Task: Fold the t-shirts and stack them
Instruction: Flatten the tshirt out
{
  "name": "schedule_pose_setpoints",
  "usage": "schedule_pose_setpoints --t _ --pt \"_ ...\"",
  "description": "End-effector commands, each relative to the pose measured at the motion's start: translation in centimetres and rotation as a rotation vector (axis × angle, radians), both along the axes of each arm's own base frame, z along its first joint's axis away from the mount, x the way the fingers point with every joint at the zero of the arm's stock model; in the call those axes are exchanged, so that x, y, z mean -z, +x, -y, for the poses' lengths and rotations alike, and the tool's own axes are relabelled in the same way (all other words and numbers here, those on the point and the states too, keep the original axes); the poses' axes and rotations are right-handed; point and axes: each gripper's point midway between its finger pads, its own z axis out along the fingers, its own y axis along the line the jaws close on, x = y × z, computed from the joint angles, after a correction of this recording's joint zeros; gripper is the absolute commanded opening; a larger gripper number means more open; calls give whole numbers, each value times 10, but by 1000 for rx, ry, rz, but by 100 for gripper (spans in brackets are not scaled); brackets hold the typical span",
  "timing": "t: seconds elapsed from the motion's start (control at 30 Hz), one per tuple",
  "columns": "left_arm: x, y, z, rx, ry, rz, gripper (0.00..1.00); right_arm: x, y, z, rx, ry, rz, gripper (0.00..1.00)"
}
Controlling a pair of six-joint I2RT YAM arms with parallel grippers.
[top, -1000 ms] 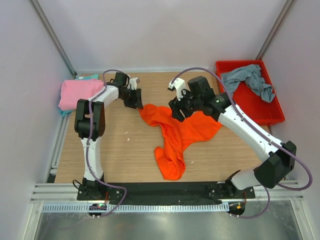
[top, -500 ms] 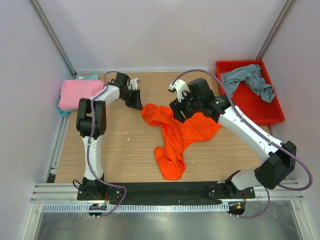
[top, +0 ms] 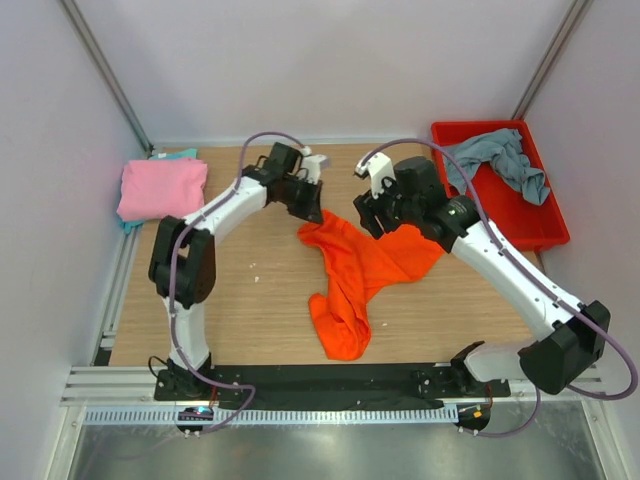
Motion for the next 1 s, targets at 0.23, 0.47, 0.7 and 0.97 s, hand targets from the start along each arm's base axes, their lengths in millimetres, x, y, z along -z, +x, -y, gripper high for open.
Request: schedule_pose_setpoints --t 0.23,0.47,0.7,0.97 --pt "-104 -85 133 350 -132 145 31 -45 12 33 133 81 133 65" --pt "-114 -59 106 271 -8 293 55 -48 5 43 176 122 159 65" --pt "-139 -31 5 11 -53 334 68 2 18 35 247 285 -6 66" --pt "-116 -51 -86 -56 122 383 69 59 38 65 395 556 -379 63"
